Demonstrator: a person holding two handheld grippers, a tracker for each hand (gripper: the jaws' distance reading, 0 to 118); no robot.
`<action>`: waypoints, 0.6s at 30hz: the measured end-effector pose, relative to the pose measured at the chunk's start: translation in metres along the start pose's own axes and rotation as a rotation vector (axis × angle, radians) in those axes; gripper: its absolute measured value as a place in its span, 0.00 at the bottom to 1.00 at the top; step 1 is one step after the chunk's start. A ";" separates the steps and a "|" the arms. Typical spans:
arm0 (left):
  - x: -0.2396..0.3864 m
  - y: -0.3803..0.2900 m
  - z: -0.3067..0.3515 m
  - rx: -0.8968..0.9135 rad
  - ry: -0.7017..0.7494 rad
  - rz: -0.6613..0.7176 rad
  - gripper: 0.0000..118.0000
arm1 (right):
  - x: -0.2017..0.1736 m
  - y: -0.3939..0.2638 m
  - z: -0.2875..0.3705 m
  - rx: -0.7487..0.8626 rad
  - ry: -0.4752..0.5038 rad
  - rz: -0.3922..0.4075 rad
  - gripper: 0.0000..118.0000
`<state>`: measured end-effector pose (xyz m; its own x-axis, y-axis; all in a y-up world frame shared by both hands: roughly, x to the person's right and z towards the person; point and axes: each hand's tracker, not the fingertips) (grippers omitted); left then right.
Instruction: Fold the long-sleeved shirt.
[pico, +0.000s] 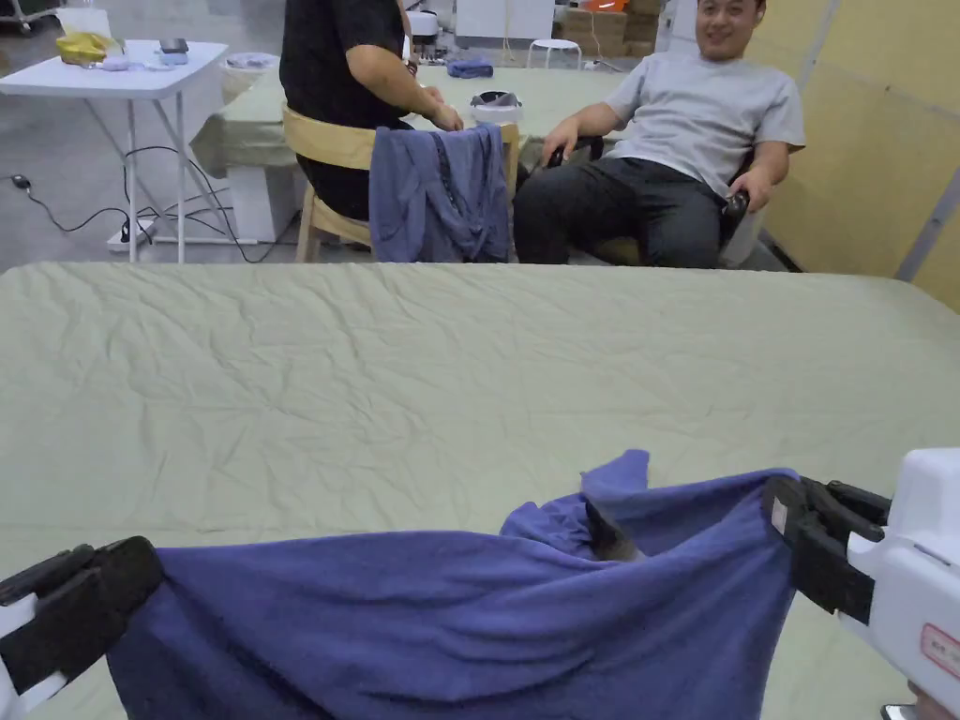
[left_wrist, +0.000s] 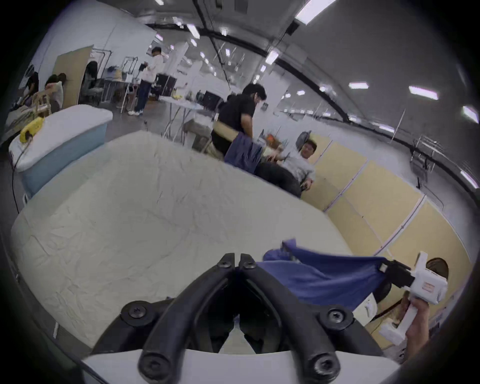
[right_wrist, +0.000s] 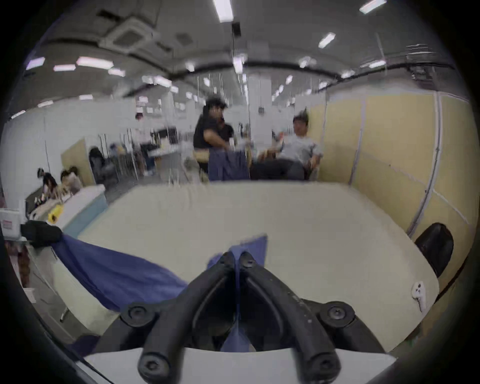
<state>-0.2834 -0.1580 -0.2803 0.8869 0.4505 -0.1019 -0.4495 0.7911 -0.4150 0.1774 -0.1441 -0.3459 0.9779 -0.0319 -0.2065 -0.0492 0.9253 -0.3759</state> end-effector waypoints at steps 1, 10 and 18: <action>0.007 0.012 0.007 0.033 -0.007 -0.009 0.00 | -0.001 0.015 0.011 0.050 0.002 0.003 0.04; 0.056 0.151 0.007 0.163 -0.113 -0.053 0.00 | -0.003 0.171 0.015 0.196 -0.011 0.064 0.04; 0.085 0.291 -0.021 0.225 -0.126 -0.062 0.00 | 0.013 0.321 -0.022 0.231 -0.086 0.050 0.04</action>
<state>-0.3367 0.1018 -0.4291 0.8996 0.4352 0.0363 -0.4197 0.8845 -0.2038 0.1697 0.1446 -0.4891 0.9896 0.0392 -0.1382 -0.0599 0.9870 -0.1492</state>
